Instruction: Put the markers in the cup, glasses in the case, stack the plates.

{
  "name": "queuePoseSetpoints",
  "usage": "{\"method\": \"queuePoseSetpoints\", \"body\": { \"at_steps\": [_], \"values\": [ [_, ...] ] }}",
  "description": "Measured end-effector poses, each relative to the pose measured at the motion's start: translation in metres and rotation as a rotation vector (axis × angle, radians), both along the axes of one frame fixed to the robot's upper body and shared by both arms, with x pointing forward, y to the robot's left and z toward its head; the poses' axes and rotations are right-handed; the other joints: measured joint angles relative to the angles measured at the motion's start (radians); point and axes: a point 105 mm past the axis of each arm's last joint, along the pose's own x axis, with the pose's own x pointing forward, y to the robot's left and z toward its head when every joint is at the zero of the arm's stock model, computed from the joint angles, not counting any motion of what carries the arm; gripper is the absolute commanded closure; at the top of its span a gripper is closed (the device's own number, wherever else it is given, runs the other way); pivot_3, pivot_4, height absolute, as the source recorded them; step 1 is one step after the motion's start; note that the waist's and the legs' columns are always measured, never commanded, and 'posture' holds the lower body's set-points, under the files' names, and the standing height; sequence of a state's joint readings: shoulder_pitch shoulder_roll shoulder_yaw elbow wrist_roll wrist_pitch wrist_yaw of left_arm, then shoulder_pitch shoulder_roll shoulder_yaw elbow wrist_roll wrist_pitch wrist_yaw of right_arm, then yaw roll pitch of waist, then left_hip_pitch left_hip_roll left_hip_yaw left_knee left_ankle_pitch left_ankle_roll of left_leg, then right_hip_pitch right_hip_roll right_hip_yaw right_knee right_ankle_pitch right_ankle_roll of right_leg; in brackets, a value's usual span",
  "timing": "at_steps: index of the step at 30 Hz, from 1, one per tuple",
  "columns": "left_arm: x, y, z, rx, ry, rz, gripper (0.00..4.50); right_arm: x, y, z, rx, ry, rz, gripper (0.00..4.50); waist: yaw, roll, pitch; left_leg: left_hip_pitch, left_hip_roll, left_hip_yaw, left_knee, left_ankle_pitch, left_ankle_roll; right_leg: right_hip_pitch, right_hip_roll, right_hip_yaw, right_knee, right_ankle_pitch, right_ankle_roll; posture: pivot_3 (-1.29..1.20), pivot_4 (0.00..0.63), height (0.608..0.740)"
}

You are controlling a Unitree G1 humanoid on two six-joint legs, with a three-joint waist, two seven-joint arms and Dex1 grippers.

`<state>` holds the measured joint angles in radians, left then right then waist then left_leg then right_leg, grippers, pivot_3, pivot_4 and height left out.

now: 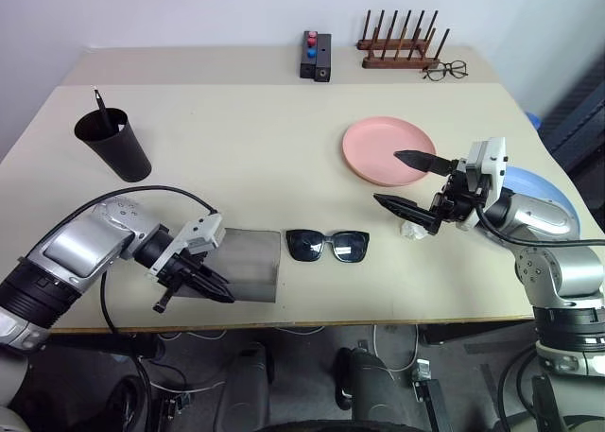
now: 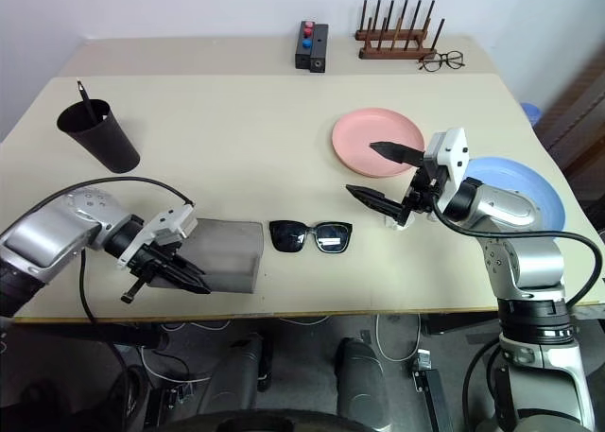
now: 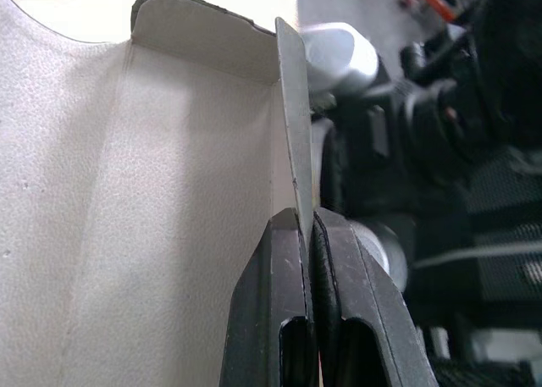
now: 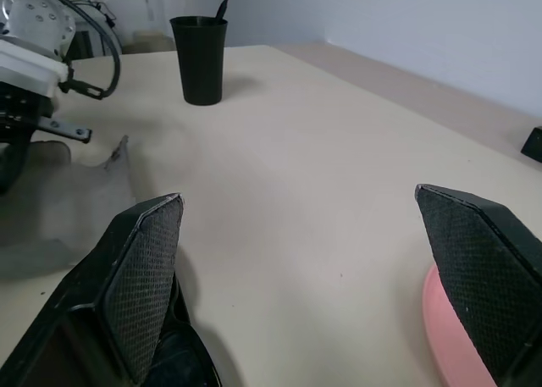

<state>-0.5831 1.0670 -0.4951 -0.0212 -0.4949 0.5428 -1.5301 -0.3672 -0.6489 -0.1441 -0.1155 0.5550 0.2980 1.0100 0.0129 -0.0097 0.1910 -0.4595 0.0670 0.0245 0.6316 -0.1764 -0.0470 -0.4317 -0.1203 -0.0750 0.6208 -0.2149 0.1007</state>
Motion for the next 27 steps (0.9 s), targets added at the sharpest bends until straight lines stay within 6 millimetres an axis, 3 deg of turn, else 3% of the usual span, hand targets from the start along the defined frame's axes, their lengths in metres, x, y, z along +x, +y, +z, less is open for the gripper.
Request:
{"method": "queuePoseSetpoints", "body": {
  "at_steps": [8, 11, 18, 23, 27],
  "values": [
    [-0.002, 0.001, -0.011, 0.003, 0.006, 0.045, 4.44, 0.0, -0.001, -0.001, 0.0, 0.002, -0.003, 0.0, 0.001, 0.0, 0.0, 0.0, 0.0, 0.0, 0.0, 0.0, 0.0, 0.0, 0.0, 0.0, 0.0, 0.0, 0.0, 0.0, 0.15, 0.74],
    [-0.002, 0.001, -0.011, 0.007, 0.015, 0.059, 3.53, 0.0, -0.001, -0.001, 0.0, 0.001, -0.003, 0.0, 0.002, 0.0, 0.0, 0.0, 0.0, 0.0, 0.0, 0.0, 0.0, 0.0, 0.0, 0.0, -0.001, 0.0, 0.0, 0.0, 0.15, 0.74],
    [0.006, -0.004, -0.008, -0.038, -0.048, 0.073, 0.03, 0.0, -0.001, -0.001, 0.0, 0.001, -0.003, 0.0, 0.0, 0.0, 0.0, 0.0, 0.0, 0.0, 0.0, 0.0, 0.0, 0.0, 0.0, 0.0, -0.001, 0.001, -0.001, 0.0, 0.15, 0.74],
    [0.01, -0.004, 0.009, -0.056, -0.044, 0.074, 0.03, 0.0, -0.001, -0.001, 0.0, 0.001, -0.003, 0.0, 0.0, 0.0, 0.0, 0.0, 0.0, 0.0, 0.0, 0.0, 0.0, 0.0, 0.0, 0.0, -0.001, 0.0, -0.001, 0.0, 0.15, 0.74],
    [0.017, -0.013, 0.042, -0.105, -0.094, 0.027, 0.03, 0.0, -0.001, -0.001, 0.0, 0.003, -0.004, 0.0, 0.002, 0.0, 0.0, 0.0, 0.0, 0.0, 0.001, 0.0, 0.0, 0.0, 0.0, 0.0, -0.001, 0.0, -0.001, 0.0, 0.15, 0.74]
  ]
}}
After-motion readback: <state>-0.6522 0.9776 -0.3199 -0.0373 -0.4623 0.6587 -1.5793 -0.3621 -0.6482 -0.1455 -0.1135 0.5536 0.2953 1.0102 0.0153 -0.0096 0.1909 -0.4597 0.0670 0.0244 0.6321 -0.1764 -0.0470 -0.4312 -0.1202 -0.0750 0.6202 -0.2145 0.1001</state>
